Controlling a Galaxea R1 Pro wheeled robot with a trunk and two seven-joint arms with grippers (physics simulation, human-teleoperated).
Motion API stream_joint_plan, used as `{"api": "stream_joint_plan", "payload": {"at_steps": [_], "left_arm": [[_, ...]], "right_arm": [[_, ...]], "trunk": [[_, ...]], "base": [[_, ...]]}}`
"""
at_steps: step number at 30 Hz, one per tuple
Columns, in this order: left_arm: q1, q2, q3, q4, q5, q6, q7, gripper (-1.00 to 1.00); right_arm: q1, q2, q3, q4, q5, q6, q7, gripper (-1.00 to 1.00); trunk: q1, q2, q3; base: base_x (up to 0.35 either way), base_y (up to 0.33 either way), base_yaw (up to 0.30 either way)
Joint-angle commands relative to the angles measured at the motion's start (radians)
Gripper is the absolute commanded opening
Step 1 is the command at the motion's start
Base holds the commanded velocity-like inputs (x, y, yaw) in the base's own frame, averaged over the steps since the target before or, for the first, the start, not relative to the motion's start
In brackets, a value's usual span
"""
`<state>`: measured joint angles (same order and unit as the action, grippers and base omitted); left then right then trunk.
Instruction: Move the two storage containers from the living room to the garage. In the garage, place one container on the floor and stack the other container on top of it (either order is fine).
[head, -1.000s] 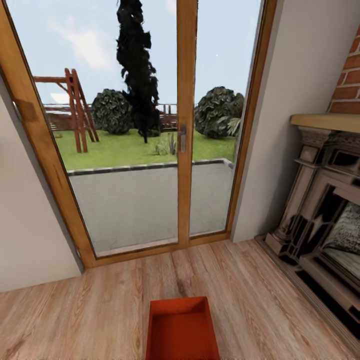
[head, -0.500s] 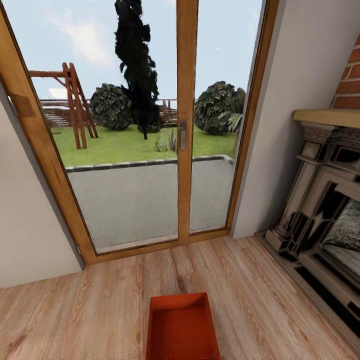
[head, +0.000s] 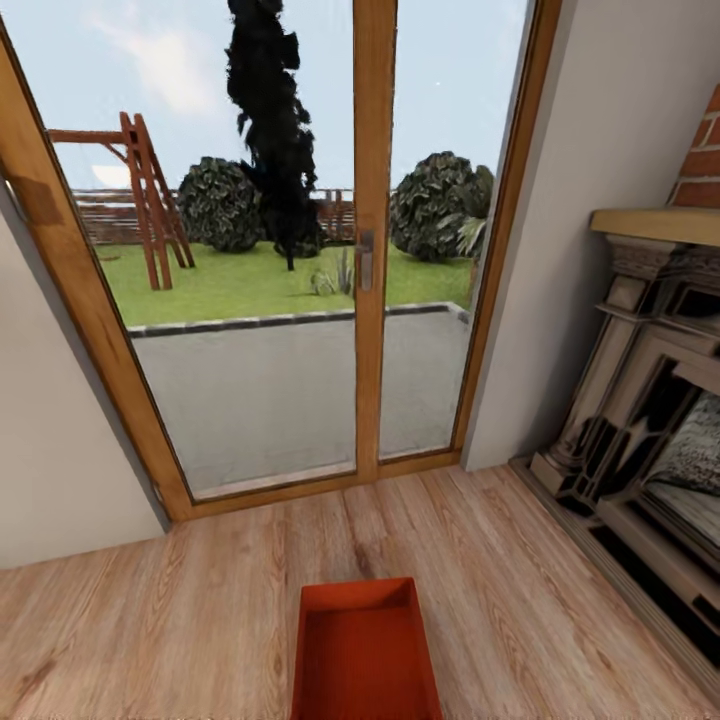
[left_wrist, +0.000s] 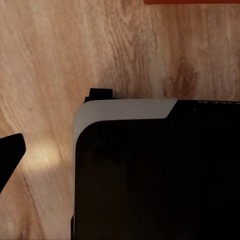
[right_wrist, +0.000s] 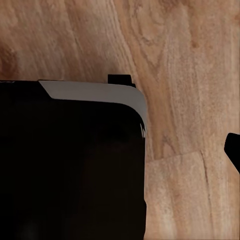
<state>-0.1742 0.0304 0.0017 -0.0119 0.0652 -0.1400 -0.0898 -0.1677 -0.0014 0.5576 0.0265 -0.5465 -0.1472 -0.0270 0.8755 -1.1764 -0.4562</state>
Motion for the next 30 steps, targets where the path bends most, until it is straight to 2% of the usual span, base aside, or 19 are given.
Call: {"api": "stream_joint_plan", "payload": {"at_steps": [1, 30], "left_arm": [[-0.001, 0.000, 0.000, 0.001, 0.007, -0.003, -0.005, 1.00], [-0.001, 0.000, 0.000, 0.001, 0.007, -0.003, -0.005, 1.00]], "right_arm": [[-0.001, 0.000, 0.008, 0.003, -0.007, -0.005, 0.000, 1.00], [-0.001, 0.000, 0.008, 0.003, -0.007, -0.005, -0.001, 1.00]], "trunk": [[0.000, -0.001, -0.003], [0.000, -0.001, -0.049]], "base": [[0.000, 0.000, 0.000], [0.000, 0.000, 0.000]]}}
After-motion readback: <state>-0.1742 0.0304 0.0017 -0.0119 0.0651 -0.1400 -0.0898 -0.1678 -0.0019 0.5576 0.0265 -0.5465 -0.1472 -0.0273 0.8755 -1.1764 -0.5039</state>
